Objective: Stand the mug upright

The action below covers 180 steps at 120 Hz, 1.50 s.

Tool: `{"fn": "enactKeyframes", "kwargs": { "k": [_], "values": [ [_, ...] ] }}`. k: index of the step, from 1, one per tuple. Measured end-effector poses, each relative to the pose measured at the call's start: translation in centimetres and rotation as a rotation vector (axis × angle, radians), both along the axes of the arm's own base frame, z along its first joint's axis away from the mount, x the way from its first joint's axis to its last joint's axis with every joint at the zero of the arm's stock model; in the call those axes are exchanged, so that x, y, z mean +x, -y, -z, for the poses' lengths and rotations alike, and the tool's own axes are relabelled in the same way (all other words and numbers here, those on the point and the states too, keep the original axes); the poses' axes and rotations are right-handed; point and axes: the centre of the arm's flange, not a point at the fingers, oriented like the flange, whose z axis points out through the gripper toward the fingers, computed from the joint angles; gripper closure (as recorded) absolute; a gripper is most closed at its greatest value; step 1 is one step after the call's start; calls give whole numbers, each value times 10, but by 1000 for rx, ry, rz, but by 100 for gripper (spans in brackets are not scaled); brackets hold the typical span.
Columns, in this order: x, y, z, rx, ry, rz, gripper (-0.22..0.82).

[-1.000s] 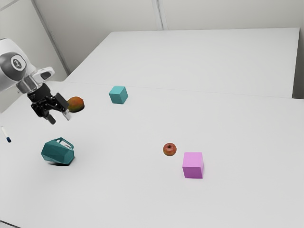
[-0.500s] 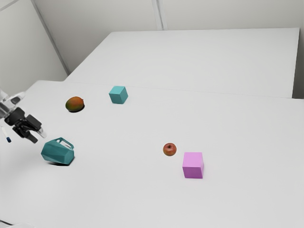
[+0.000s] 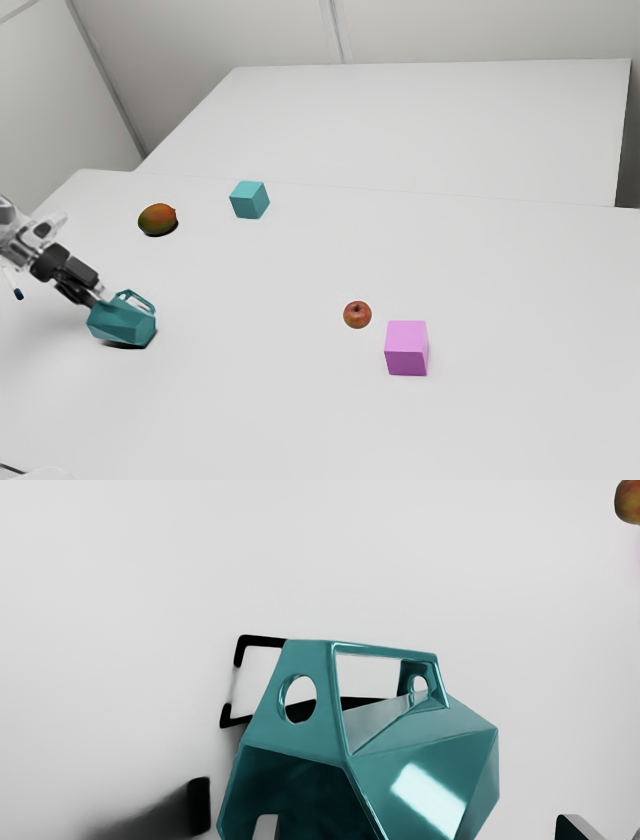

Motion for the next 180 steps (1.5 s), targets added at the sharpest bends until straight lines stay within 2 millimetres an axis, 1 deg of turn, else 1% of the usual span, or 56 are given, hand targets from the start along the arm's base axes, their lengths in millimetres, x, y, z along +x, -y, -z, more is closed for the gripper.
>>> {"fn": "enactKeyframes", "kwargs": {
  "k": [11, 18, 27, 40, 49, 64, 85, 92, 107, 128, 152, 160, 168, 180],
  "values": [
    [-1, 2, 9, -35, 5, 7, 0],
    [-2, 3, 14, -52, 6, 12, 4],
    [-3, 3, 17, -67, 11, 18, 13],
    [-4, 5, 15, -89, 20, 31, 29],
    [-5, 6, 14, -104, 24, 41, 38],
    [-5, 9, 8, -122, 32, 60, 47],
    [-5, 12, 1, -138, 41, 84, 64],
    [-5, 13, 0, -141, 44, 92, 67],
    [-5, 14, -1, -150, 53, 97, 72],
    [-4, 15, -2, -154, 63, 105, 75],
    [0, 23, -19, -127, 86, 129, 77],
    [5, 30, -30, -109, 100, 149, 77],
    [7, 42, -43, -85, 114, 169, 77],
    [15, 69, -67, -24, 133, 215, 78]
  ]
}}
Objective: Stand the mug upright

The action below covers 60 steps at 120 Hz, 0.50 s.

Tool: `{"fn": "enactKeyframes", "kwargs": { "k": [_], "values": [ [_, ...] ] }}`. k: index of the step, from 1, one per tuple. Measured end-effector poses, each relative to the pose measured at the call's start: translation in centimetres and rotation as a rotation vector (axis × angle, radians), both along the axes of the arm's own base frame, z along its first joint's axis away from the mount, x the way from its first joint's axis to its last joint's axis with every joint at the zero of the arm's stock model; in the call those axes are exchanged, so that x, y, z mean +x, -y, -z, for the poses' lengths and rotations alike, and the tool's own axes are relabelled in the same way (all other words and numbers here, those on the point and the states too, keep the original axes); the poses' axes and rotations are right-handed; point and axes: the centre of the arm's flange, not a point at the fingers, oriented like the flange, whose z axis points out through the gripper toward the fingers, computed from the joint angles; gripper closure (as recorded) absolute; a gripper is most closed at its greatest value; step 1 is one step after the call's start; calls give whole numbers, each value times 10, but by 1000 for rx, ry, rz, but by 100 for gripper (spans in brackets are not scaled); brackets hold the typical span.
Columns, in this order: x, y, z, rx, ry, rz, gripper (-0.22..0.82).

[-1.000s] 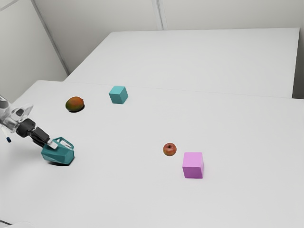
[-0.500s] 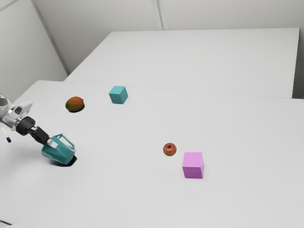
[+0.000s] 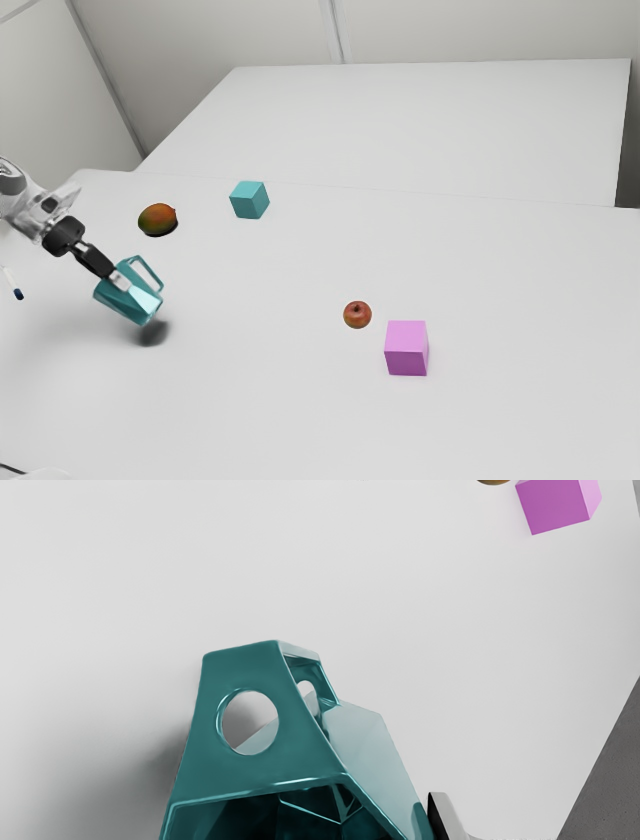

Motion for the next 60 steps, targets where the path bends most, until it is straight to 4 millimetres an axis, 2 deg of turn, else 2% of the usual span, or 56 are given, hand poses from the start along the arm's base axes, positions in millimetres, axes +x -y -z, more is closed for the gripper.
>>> {"fn": "enactKeyframes", "kwargs": {
  "k": [20, 31, 44, 60],
  "values": [
    [25, 51, -25, 145, 12, 96, 78],
    [27, 88, -29, 242, 21, 121, 78],
    [37, 124, -43, 381, 46, 151, 78],
    [40, 170, -48, 519, 65, 162, 78]
  ]
}}
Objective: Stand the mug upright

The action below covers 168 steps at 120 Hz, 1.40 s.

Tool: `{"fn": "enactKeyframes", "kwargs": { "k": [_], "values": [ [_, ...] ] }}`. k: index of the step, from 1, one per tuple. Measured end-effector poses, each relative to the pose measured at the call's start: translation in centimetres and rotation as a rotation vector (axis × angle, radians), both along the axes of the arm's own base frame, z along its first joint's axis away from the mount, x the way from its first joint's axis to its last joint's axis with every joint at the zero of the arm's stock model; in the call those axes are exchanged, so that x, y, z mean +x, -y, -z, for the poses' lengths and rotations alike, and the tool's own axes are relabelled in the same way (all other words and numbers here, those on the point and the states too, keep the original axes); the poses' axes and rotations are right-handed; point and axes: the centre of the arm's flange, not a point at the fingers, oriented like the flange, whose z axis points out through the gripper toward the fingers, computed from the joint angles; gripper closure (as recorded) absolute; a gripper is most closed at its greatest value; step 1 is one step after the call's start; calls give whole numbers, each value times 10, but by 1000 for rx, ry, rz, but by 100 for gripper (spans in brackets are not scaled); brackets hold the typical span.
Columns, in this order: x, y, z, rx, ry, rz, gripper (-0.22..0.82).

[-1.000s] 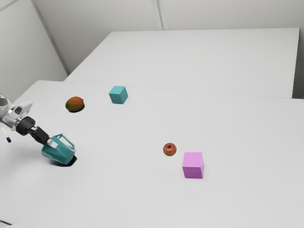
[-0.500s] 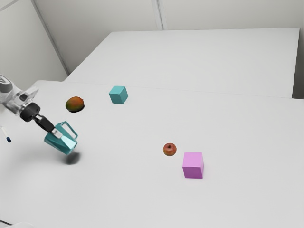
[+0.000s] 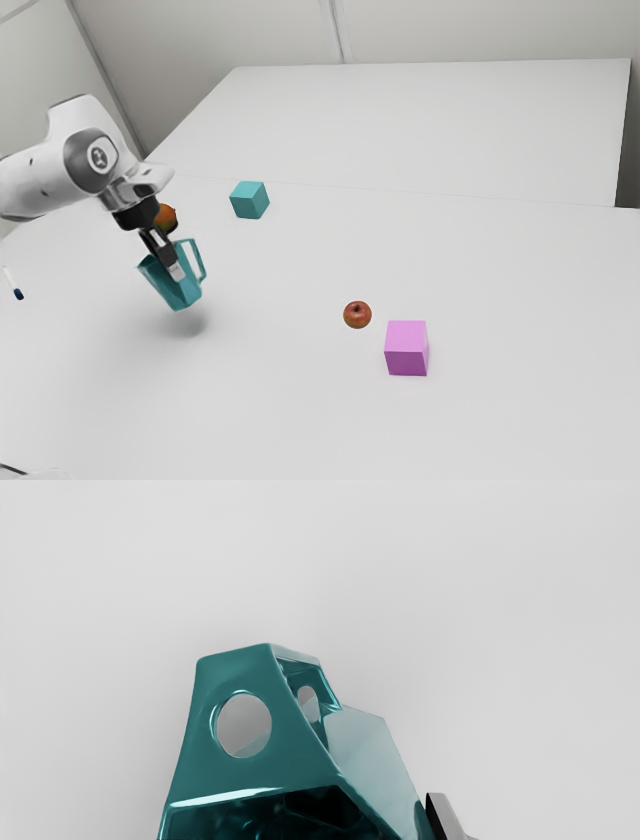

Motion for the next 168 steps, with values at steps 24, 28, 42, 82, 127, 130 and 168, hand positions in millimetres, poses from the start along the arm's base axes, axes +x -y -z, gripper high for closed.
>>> {"fn": "enactKeyframes", "kwargs": {
  "k": [24, 28, 42, 82, 127, 130, 168],
  "values": [
    [4, 65, 20, 132, 29, 16, 78],
    [3, 71, 24, 144, 34, 7, 78],
    [-3, 64, 34, 175, 49, -77, 78],
    [-10, 44, 51, 230, 79, -246, 78],
    [-13, 42, 65, 226, 68, -350, 71],
    [-13, 42, 66, 225, 67, -355, 65],
    [-11, 57, 39, 255, 97, -365, 16]
  ]
}}
